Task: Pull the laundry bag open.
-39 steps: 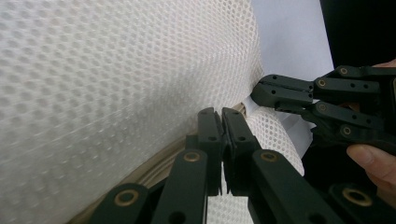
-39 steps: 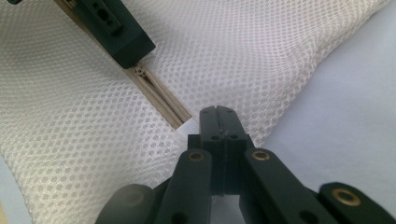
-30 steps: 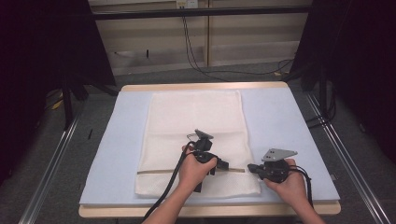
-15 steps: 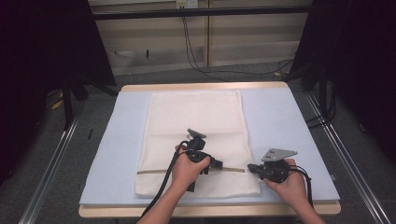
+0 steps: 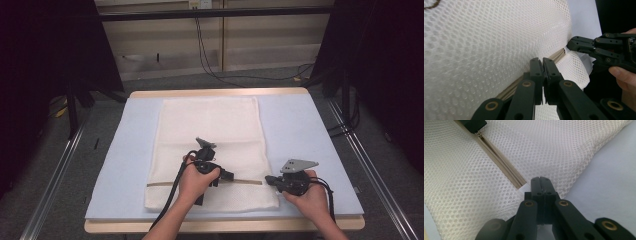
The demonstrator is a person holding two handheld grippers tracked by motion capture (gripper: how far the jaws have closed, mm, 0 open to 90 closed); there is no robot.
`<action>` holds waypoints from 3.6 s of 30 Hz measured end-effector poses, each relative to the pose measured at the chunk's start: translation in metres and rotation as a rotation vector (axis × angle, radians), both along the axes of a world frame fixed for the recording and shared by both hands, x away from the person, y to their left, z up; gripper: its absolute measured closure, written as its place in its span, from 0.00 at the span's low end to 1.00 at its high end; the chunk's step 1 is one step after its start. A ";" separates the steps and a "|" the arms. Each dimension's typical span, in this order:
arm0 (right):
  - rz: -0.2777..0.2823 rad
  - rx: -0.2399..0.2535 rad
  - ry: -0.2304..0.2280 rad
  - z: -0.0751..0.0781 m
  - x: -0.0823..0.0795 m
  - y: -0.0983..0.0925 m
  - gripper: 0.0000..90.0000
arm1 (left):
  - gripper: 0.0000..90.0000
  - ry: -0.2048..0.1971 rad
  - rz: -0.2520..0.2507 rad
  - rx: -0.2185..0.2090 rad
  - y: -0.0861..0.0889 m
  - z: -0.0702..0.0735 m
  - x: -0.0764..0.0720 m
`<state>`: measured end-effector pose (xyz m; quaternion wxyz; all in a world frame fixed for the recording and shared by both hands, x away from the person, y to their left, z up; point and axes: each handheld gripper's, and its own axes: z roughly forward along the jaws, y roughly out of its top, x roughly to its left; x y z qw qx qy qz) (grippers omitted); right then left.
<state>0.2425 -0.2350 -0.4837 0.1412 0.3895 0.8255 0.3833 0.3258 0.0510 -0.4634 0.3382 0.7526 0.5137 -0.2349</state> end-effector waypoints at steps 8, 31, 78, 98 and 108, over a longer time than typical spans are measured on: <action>-0.001 0.008 0.005 0.000 0.000 0.000 1.00 | 0.97 -0.001 0.007 0.011 0.006 0.000 0.000; 0.002 0.011 0.008 0.000 0.001 -0.001 1.00 | 0.97 0.008 0.027 -0.005 0.030 0.000 0.001; -0.007 0.026 0.013 -0.001 0.001 -0.001 1.00 | 0.97 -0.012 0.080 -0.018 0.095 0.015 0.000; -0.011 0.030 0.016 -0.001 0.001 -0.002 1.00 | 0.97 -0.003 0.156 -0.032 0.141 0.017 0.000; -0.013 0.031 0.015 -0.001 0.000 -0.002 1.00 | 0.97 -0.008 0.182 -0.031 0.162 0.017 -0.001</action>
